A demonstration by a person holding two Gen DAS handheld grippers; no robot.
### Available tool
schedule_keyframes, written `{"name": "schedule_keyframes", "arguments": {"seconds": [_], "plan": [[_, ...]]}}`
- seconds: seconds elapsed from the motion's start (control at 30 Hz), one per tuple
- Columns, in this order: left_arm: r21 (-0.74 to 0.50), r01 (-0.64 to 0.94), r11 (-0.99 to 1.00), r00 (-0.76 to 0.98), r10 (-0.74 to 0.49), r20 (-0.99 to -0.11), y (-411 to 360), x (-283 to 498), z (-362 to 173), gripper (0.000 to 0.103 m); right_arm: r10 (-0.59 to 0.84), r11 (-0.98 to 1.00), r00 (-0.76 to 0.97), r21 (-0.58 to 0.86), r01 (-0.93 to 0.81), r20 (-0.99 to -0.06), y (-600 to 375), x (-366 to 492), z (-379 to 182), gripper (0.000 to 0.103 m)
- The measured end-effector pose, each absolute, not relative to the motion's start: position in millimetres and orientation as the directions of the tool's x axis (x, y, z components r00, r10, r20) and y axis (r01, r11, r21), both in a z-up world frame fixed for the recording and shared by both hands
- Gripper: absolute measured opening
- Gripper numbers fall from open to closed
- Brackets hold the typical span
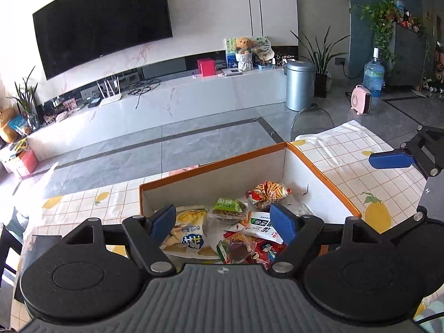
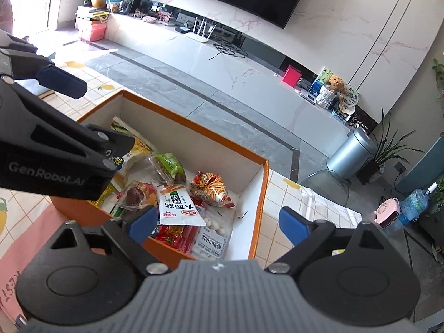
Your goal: Organize snacks
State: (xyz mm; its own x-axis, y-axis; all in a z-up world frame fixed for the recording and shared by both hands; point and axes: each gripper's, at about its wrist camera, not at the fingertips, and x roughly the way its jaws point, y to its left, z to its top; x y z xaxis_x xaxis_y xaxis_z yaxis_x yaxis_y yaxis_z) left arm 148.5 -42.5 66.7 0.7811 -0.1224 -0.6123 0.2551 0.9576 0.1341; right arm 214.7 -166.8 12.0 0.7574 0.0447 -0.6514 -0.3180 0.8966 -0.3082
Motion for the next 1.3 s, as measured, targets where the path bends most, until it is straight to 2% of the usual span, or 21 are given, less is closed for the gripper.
{"name": "schedule_keyframes", "arguments": {"seconds": [0.13,0.2,0.4,0.5,0.8,1.0,1.3], "plan": [[0.196,0.226,0.954,0.83,-0.083,-0.551,-45,116,76,0.091,0.062,0.927,0.791,-0.258,-0.271,-0.609,-179,180,22,0.094],[0.197,0.218,0.956,0.846,-0.084,-0.526,-44,101,80,0.091,0.066,0.941,0.807,-0.233,-0.246,-0.587,-184,162,27,0.099],[0.209,0.172,0.963,0.892,-0.062,-0.448,-41,58,79,0.093,0.06,0.972,0.841,-0.16,-0.172,-0.538,-198,112,32,0.099],[0.22,0.153,0.963,0.899,-0.043,-0.436,-40,47,73,0.093,0.059,0.98,0.854,-0.133,-0.148,-0.516,-199,90,31,0.099],[0.161,0.126,0.979,0.882,-0.037,-0.471,-27,34,49,0.094,0.054,0.994,0.882,-0.058,-0.092,-0.468,-191,48,16,0.099],[0.167,0.106,0.98,0.861,-0.006,-0.509,-24,36,27,0.094,0.008,0.994,0.893,-0.09,-0.054,-0.45,-182,43,-7,0.099],[0.175,0.119,0.977,0.832,-0.002,-0.554,-26,43,2,0.094,0.02,0.999,0.874,-0.021,-0.035,-0.485,-191,57,-33,0.099]]}}
